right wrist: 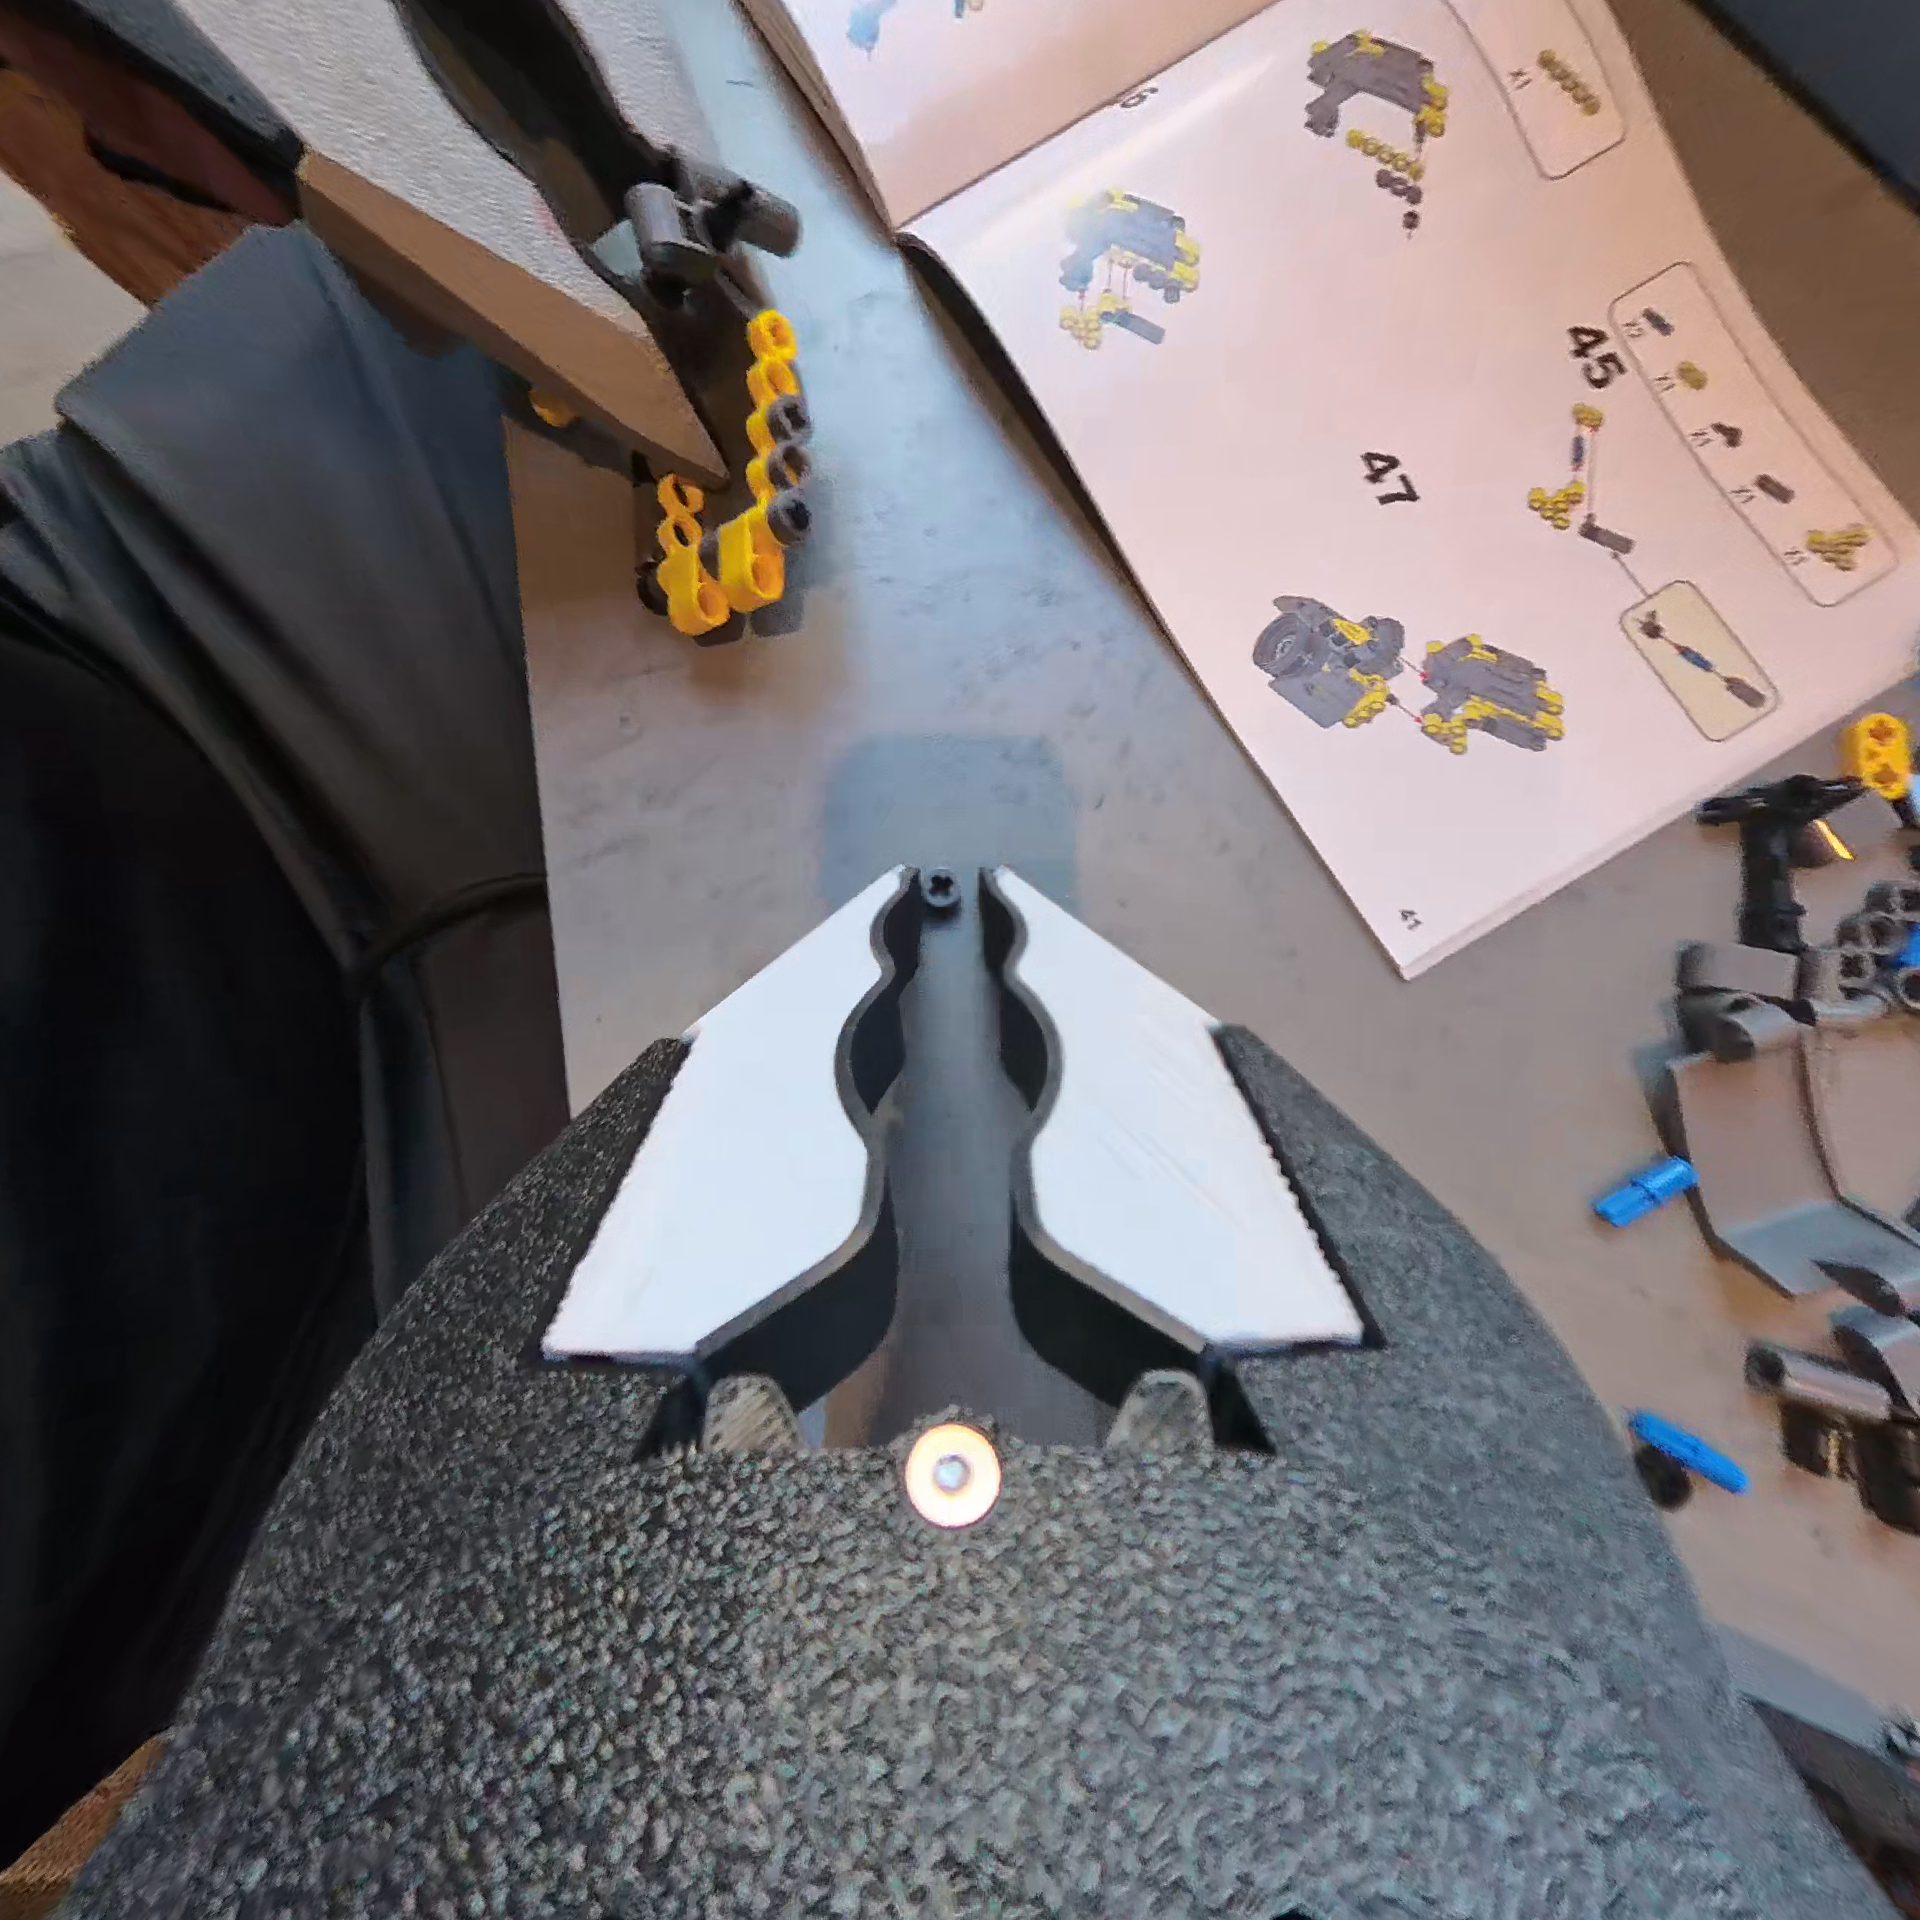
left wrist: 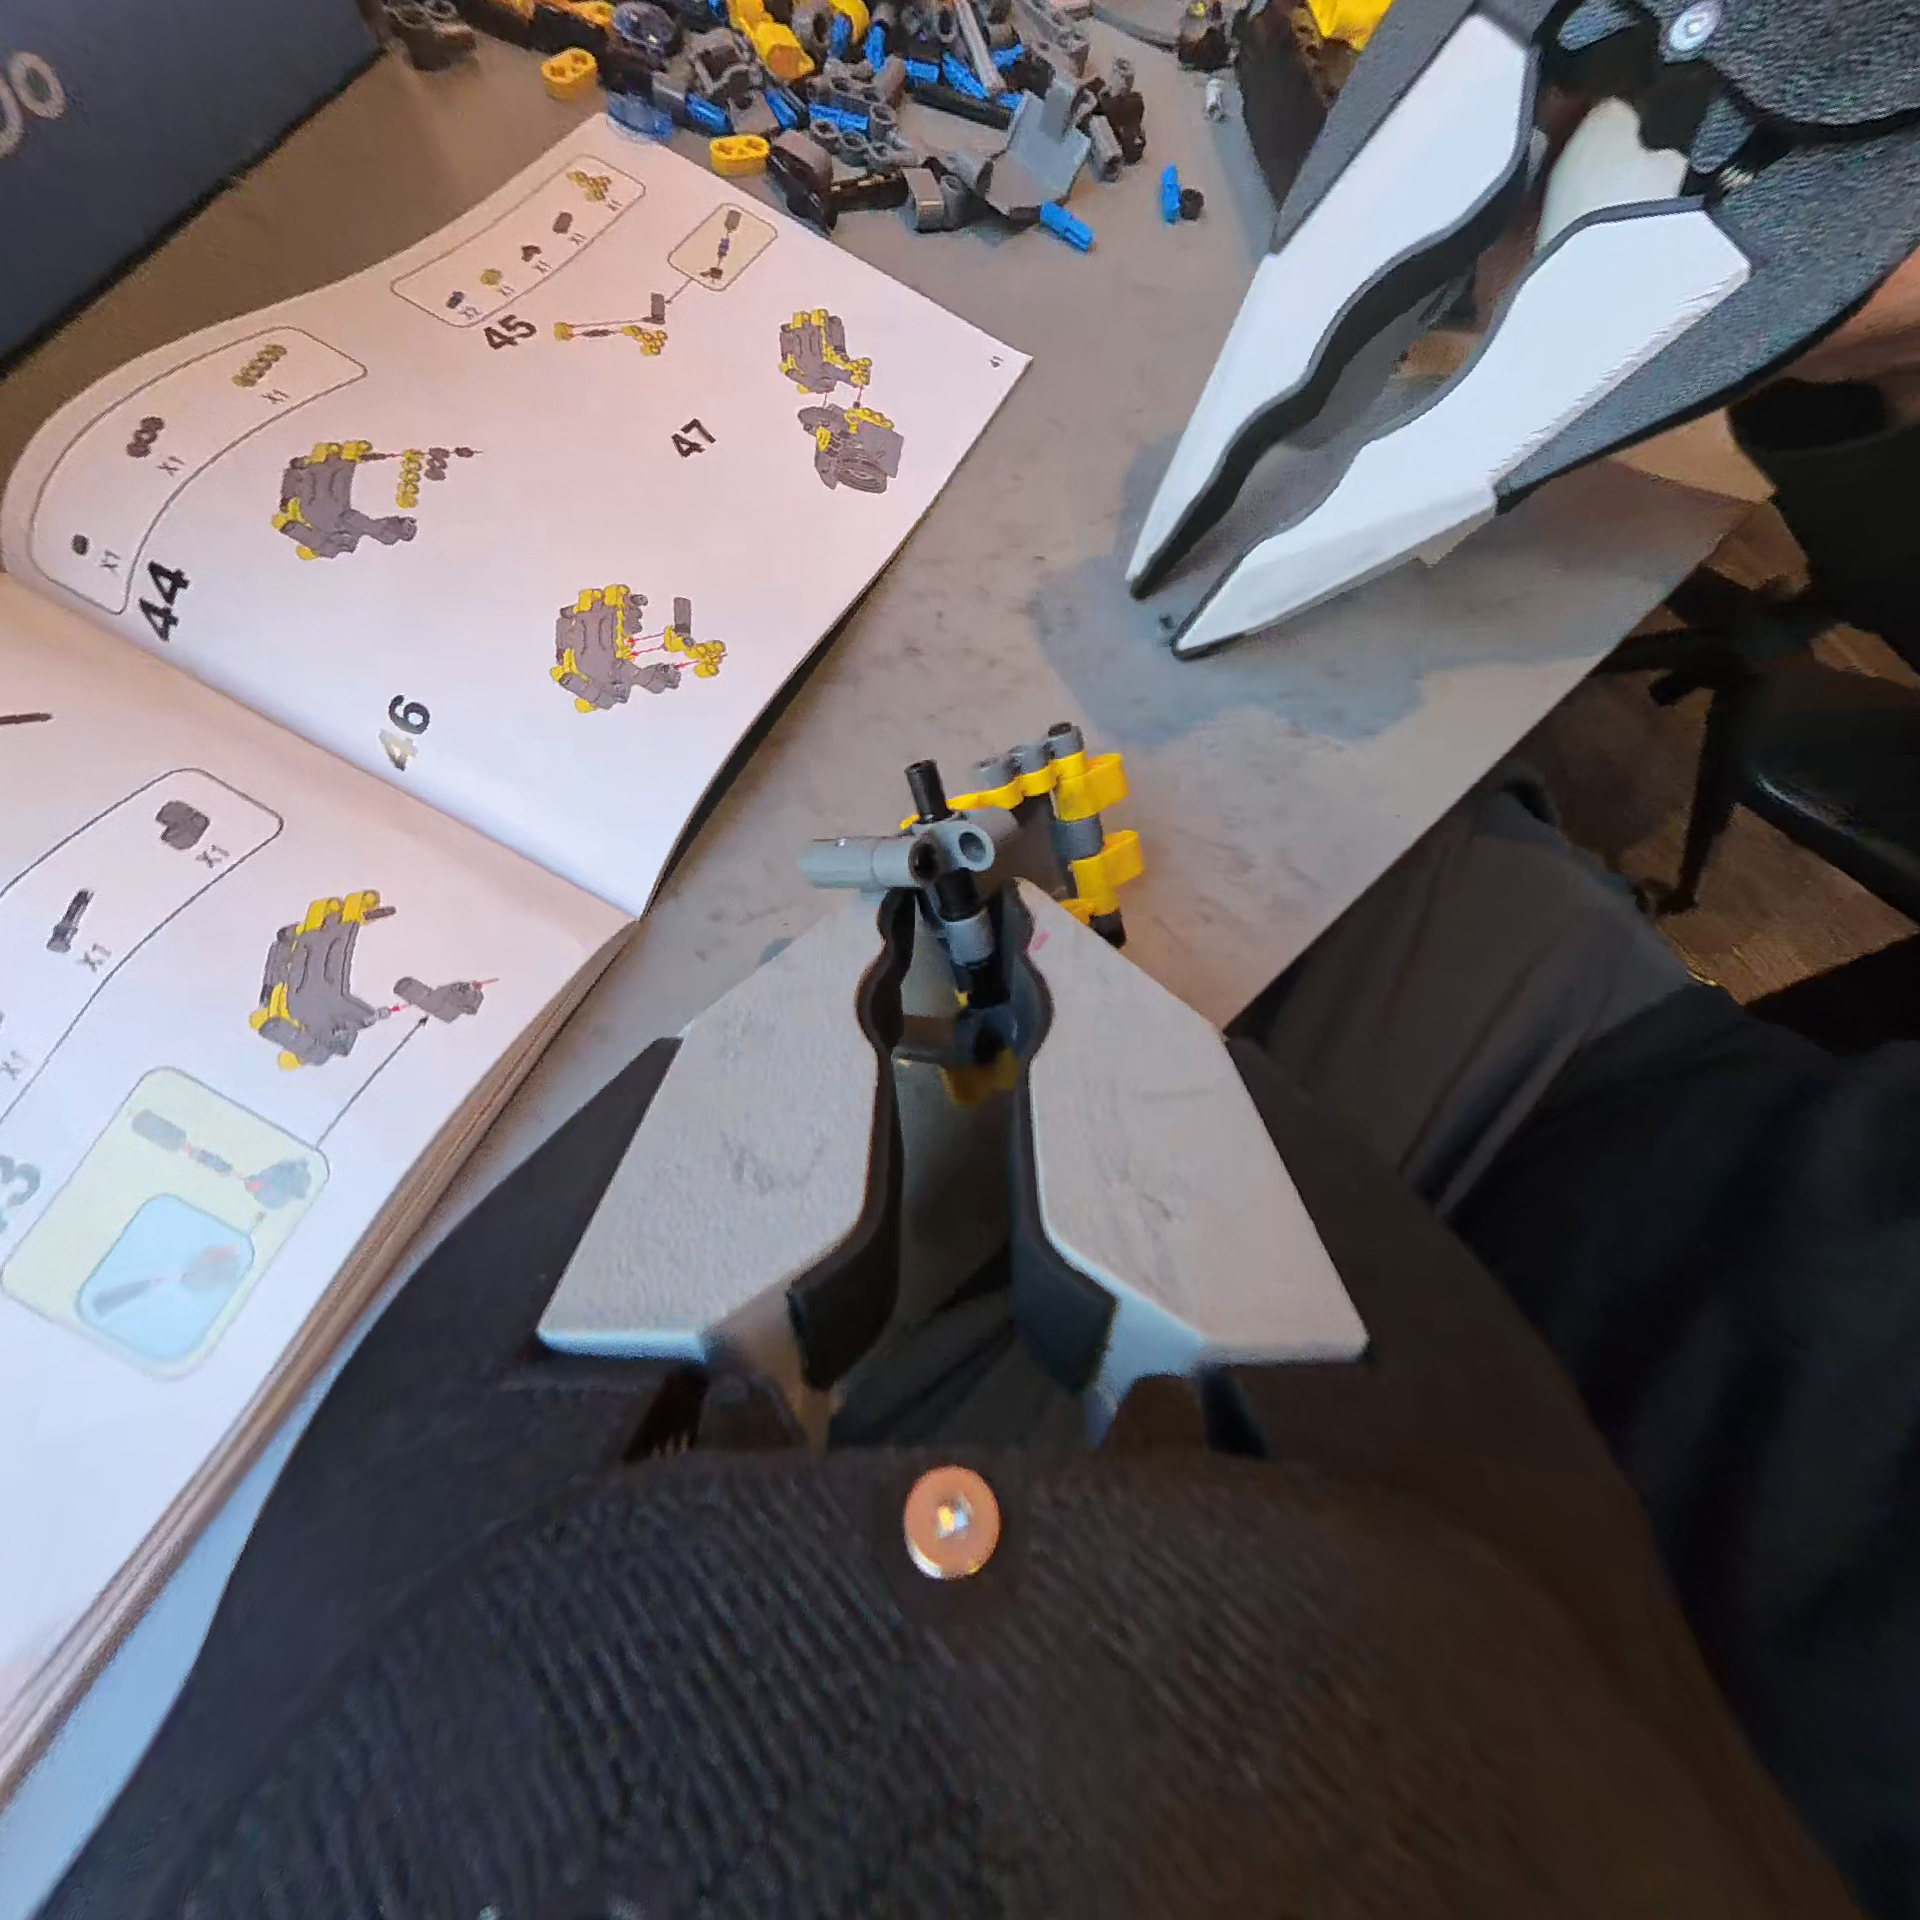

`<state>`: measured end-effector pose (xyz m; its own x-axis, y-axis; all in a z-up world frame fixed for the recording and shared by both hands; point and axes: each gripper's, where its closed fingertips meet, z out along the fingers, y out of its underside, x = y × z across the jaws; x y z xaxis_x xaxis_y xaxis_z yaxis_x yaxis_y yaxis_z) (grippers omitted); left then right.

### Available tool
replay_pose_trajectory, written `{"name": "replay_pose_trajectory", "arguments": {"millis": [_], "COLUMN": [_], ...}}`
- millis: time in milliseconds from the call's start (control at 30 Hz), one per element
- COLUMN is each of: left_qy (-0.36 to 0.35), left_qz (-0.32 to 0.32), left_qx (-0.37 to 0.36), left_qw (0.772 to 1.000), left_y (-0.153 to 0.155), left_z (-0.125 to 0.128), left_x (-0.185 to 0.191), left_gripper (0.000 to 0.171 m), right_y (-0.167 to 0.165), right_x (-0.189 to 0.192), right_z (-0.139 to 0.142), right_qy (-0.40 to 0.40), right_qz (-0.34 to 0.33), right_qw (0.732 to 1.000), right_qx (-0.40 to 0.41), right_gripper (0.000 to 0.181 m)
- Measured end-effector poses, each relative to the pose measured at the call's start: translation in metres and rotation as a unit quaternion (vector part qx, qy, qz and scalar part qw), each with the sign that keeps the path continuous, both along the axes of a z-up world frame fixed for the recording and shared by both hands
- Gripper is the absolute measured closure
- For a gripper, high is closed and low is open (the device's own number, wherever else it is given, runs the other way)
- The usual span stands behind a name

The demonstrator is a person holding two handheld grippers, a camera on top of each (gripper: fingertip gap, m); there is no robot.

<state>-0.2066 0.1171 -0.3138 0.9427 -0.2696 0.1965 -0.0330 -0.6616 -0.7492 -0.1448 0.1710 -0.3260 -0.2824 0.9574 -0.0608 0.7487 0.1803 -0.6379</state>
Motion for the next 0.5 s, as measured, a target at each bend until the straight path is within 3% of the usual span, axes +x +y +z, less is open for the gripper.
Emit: {"name": "replay_pose_trajectory", "arguments": {"millis": [167, 400, 500], "left_qy": [-0.028, -0.066, -0.077], "left_qz": [-0.032, -0.049, -0.050], "left_qx": [-0.013, -0.019, -0.014], "left_qw": [0.999, 0.996, 0.996], "left_y": [0.003, 0.004, 0.006], "left_z": [-0.001, -0.002, -0.001], "left_x": [-0.001, 0.005, 0.006], "left_gripper": [0.158, 0.157, 0.157], "right_y": [-0.005, -0.016, -0.016], "right_x": [0.000, -0.011, -0.010], "right_z": [0.001, 0.020, 0.018], "right_qy": [0.011, 0.052, 0.053], "right_qz": [0.014, 0.000, 0.005], "right_qw": [1.000, 0.987, 0.986], "right_qx": [-0.023, -0.149, -0.158], "right_gripper": [0.176, 0.175, 0.175]}}
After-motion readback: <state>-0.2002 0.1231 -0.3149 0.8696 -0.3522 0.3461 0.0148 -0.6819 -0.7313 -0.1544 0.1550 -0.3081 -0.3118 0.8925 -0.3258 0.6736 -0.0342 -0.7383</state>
